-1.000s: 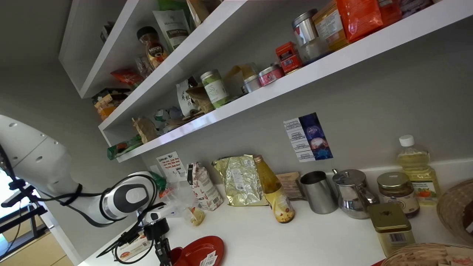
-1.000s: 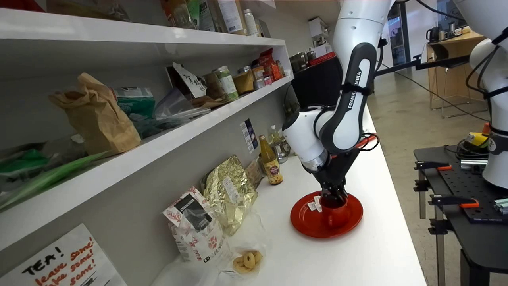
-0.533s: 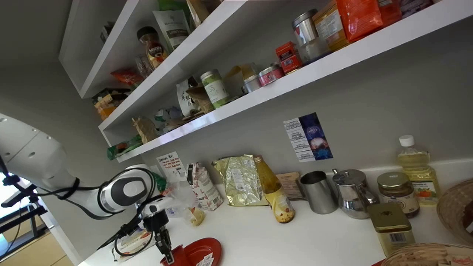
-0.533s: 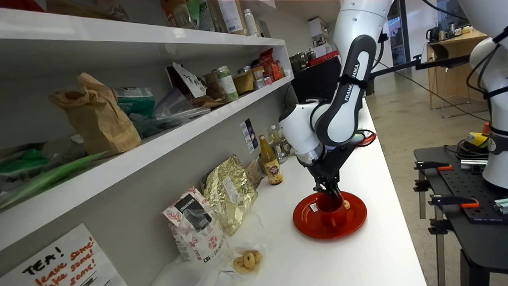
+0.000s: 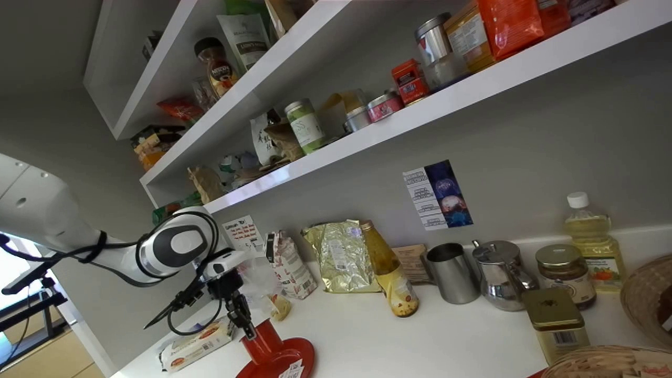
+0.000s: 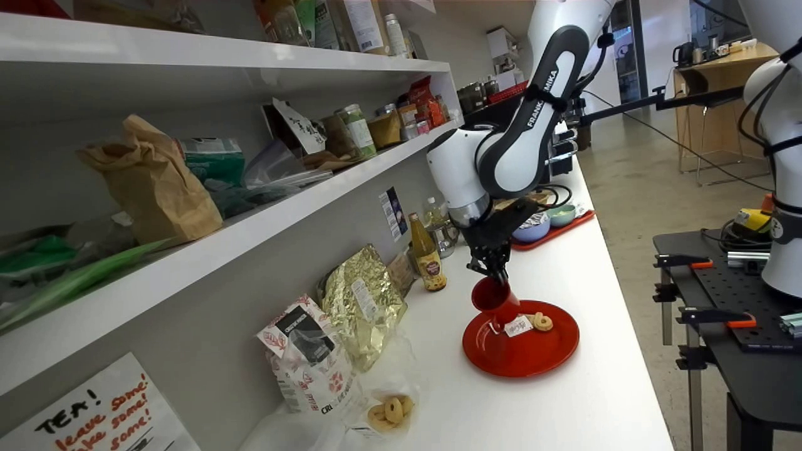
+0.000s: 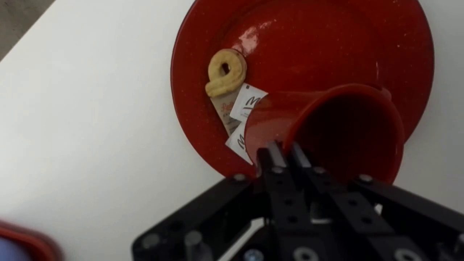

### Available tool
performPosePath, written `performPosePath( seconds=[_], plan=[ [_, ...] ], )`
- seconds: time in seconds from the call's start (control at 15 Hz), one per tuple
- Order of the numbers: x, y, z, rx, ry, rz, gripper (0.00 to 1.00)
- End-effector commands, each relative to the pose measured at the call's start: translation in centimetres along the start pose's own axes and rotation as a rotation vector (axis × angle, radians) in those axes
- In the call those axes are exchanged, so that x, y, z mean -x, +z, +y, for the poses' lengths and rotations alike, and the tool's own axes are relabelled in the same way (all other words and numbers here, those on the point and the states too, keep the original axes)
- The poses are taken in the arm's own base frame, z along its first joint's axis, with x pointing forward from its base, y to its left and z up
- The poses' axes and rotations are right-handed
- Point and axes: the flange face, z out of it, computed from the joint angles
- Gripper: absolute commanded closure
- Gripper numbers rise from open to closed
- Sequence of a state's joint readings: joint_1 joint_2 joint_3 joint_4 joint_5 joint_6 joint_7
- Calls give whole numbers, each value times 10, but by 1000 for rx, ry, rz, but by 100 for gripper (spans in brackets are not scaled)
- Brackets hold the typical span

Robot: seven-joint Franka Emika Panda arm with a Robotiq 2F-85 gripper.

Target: Shift the cup to the counter

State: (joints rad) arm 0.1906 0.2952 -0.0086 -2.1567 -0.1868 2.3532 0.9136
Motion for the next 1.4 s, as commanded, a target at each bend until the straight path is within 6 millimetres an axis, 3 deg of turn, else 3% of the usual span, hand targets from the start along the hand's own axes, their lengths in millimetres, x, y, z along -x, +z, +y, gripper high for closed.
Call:
performPosePath(
  seconds=[0.0, 0.47, 0.87, 1.07, 1.33],
  plan=[
    [-23, -19, 21, -26, 22, 45, 98],
    [-81, -16, 102, -14, 175, 72, 98],
    [-117, 14, 175, 3, 301, 36, 98],
    [-119, 26, 187, -15, 323, -16, 98],
    [-117, 38, 185, -46, 322, -76, 98]
  ],
)
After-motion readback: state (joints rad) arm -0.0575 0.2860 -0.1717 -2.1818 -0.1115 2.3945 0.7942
